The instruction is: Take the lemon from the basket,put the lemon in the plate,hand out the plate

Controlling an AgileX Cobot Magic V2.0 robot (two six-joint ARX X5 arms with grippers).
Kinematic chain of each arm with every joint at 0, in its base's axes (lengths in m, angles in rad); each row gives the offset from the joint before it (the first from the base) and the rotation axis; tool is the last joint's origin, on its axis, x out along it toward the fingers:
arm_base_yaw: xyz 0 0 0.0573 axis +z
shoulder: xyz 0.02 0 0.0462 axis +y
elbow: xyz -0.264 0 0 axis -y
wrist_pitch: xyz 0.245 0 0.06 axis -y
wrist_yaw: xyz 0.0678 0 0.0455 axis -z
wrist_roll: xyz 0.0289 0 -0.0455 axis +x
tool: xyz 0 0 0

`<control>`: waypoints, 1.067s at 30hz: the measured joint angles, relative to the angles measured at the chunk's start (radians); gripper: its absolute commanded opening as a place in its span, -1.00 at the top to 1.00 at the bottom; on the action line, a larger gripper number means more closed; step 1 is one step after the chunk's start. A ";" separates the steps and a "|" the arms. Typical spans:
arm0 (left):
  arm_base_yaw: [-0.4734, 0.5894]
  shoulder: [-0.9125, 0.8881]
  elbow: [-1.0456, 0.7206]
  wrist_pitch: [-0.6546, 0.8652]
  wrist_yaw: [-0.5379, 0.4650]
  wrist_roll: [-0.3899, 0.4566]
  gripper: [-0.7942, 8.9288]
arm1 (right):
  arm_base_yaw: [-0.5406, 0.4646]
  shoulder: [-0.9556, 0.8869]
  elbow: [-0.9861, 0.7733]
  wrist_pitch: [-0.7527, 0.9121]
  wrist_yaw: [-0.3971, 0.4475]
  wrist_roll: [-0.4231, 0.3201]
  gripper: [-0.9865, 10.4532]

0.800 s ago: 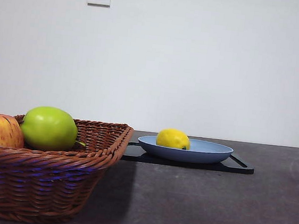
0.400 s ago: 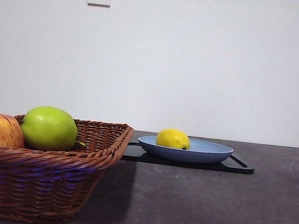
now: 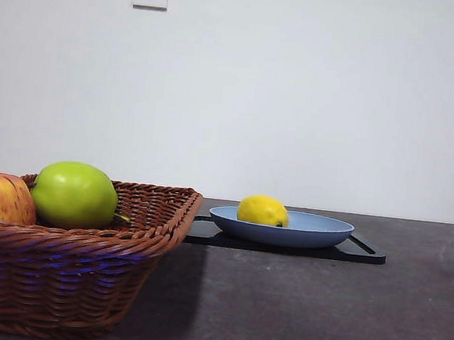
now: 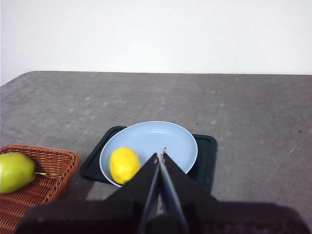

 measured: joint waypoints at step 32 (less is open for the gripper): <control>0.000 0.000 0.000 0.005 0.000 0.000 0.82 | -0.347 -0.380 -0.219 -0.040 -0.234 -0.130 0.82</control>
